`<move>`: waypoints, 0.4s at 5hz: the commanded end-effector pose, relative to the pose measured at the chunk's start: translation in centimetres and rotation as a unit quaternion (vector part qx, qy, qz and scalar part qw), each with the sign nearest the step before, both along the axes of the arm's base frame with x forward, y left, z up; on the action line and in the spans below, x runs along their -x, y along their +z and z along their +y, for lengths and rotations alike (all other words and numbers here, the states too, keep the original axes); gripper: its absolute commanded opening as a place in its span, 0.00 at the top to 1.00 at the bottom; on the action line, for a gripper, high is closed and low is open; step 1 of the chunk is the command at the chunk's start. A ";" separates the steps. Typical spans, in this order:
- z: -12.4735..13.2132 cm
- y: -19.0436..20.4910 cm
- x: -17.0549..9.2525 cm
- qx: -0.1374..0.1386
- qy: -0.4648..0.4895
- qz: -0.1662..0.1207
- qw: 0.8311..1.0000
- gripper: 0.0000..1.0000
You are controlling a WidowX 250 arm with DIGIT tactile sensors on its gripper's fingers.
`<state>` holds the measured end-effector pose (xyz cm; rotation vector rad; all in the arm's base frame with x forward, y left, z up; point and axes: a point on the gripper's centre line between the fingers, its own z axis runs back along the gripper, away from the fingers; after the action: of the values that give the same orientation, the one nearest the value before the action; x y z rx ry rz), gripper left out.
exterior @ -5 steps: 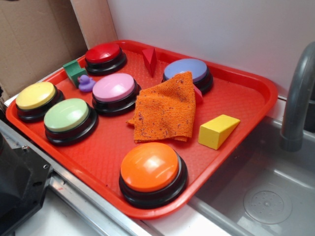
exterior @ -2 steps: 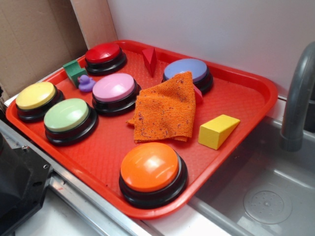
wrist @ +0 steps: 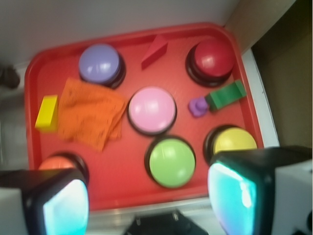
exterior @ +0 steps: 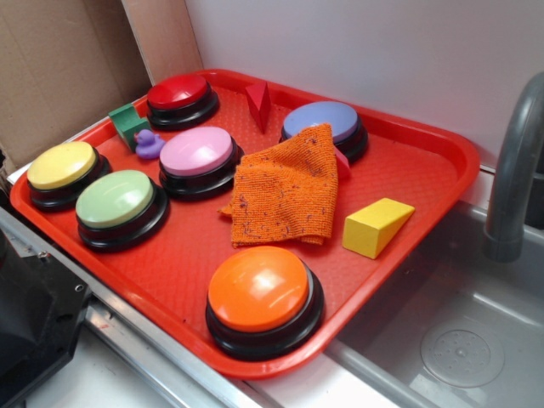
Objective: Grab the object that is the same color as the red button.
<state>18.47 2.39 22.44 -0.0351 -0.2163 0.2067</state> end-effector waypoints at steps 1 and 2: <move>4.7 -2.1 -4.4 -0.014 0.168 -0.061 0.984 0.00; 6.1 -4.0 -5.9 -0.038 0.216 -0.065 0.973 0.00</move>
<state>24.69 8.04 17.13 0.0744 -0.3260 0.6502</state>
